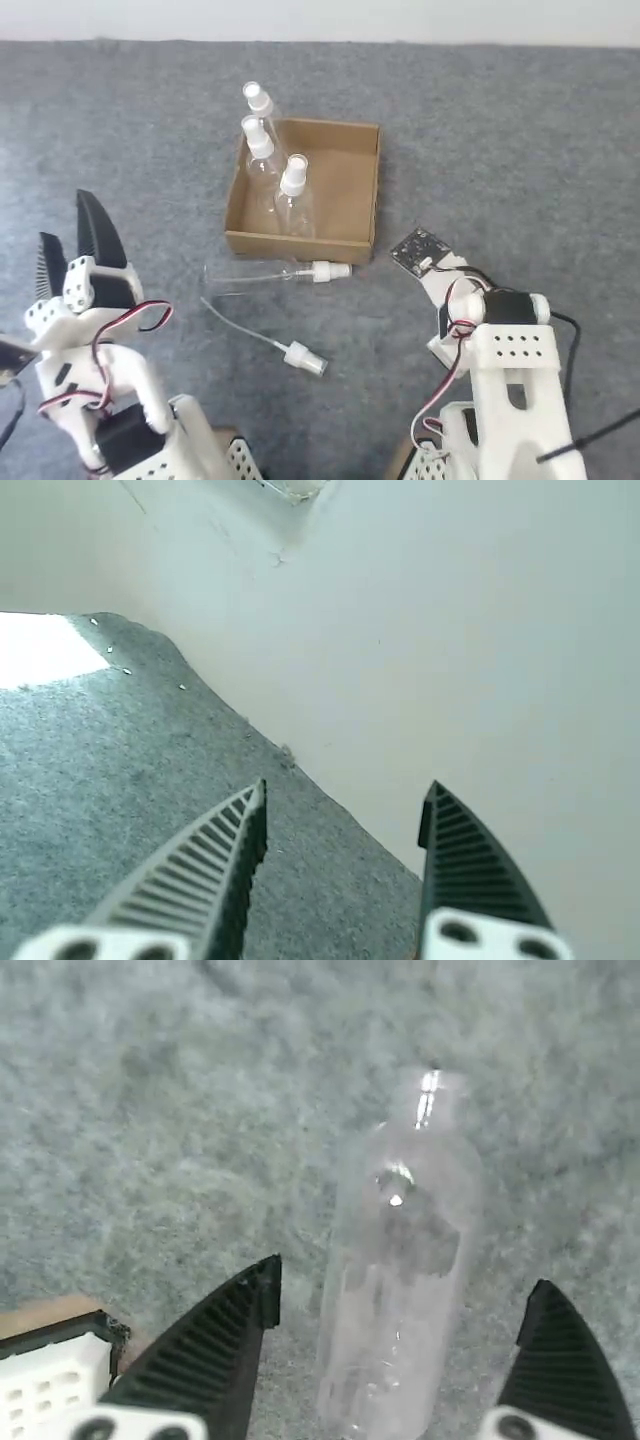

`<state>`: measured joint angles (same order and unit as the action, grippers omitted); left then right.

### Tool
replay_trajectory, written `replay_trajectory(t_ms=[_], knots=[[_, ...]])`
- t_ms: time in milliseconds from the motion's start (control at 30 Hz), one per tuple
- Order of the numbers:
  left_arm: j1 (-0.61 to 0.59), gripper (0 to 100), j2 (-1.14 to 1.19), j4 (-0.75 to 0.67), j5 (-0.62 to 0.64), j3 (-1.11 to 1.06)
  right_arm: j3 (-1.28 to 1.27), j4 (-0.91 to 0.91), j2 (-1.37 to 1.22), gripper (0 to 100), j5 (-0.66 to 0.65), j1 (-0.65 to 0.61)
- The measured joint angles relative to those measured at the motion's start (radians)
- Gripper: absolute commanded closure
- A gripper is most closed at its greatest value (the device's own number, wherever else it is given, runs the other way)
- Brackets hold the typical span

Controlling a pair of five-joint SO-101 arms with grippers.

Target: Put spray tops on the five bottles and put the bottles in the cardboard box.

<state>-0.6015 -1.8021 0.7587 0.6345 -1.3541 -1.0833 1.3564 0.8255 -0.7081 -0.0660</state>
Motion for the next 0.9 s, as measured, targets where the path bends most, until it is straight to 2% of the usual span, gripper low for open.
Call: replay_trajectory(t_ms=[333,533,700,900], knots=[[0.0,77,0.0,0.0,0.0,0.0,0.141,0.143,0.0,66.6,0.009,-0.009],[0.0,77,0.0,0.0,0.0,0.0,0.166,0.157,-0.005,66.6,0.023,-0.043],[0.0,77,0.0,0.0,0.0,0.0,0.224,0.157,-0.144,66.6,0.084,-0.086],[0.0,77,0.0,0.0,0.0,0.0,0.298,0.141,-0.348,66.6,0.097,-0.087]])
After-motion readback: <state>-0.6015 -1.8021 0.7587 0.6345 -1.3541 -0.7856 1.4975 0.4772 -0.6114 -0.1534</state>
